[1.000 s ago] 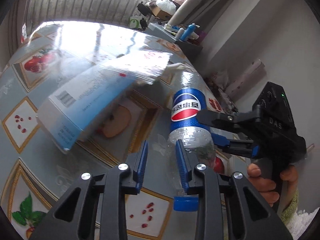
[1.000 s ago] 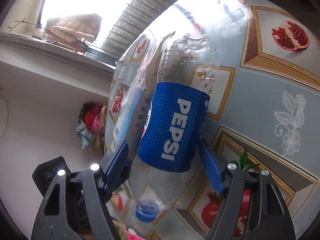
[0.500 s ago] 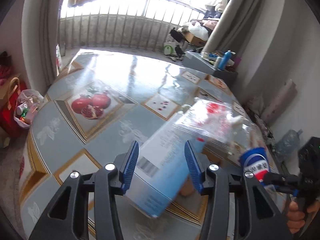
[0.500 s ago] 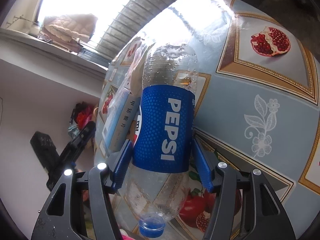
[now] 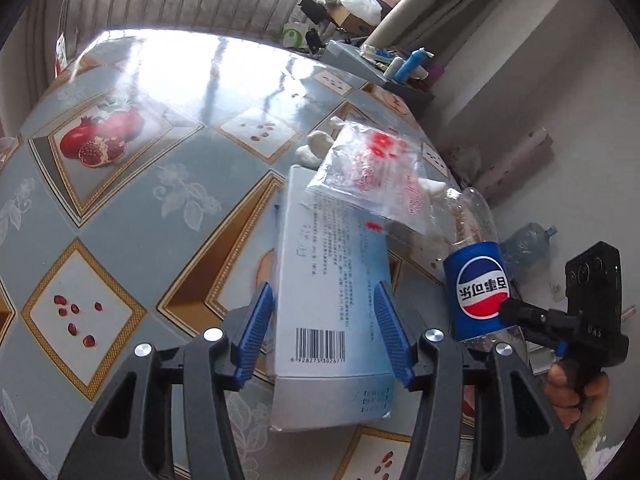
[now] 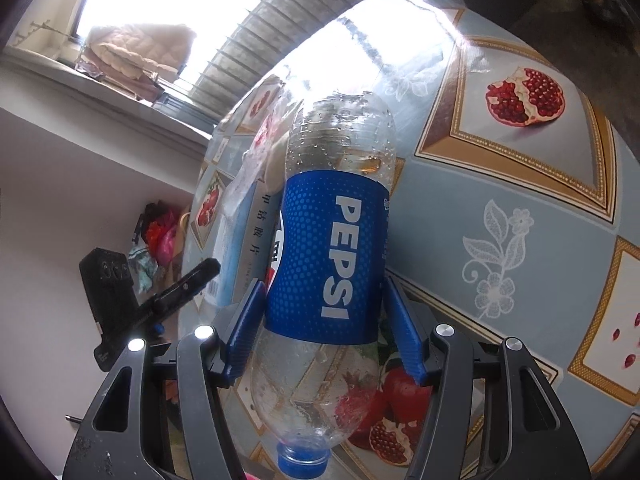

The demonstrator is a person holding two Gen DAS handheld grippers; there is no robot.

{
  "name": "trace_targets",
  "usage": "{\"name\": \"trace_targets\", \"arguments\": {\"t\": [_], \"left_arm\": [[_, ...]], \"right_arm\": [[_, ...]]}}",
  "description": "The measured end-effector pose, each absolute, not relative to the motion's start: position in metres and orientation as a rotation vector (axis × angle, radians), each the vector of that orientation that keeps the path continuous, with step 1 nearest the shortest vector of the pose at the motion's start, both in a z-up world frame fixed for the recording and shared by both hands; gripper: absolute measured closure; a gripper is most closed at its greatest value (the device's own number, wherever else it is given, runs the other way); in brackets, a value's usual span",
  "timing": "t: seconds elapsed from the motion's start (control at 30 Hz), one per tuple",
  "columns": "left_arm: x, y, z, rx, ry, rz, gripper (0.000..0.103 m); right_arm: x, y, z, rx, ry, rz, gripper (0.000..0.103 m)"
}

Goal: Collect trash
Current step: 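Lift the white box with the left tool while the right tool lifts the Pepsi bottle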

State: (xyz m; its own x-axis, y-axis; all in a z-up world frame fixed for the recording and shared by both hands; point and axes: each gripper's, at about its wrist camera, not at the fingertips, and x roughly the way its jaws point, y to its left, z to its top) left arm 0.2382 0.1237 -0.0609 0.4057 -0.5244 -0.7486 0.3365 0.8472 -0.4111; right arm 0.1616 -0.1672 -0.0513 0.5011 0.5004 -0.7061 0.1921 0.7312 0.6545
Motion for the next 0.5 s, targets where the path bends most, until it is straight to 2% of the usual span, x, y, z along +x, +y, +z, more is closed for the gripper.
{"name": "trace_targets", "arguments": {"t": [0.07, 0.27, 0.5], "left_arm": [[0.235, 0.123, -0.055, -0.165, 0.976, -0.499, 0.037], [0.236, 0.099, -0.067, -0.048, 1.005, -0.441, 0.027], [0.223, 0.079, -0.071, 0.080, 0.950, -0.349, 0.025]], "right_arm": [[0.161, -0.169, -0.052, 0.757, 1.054, 0.209, 0.046], [0.159, -0.167, -0.052, 0.755, 1.044, 0.192, 0.046], [0.156, -0.168, -0.051, 0.747, 1.035, 0.181, 0.046]]}}
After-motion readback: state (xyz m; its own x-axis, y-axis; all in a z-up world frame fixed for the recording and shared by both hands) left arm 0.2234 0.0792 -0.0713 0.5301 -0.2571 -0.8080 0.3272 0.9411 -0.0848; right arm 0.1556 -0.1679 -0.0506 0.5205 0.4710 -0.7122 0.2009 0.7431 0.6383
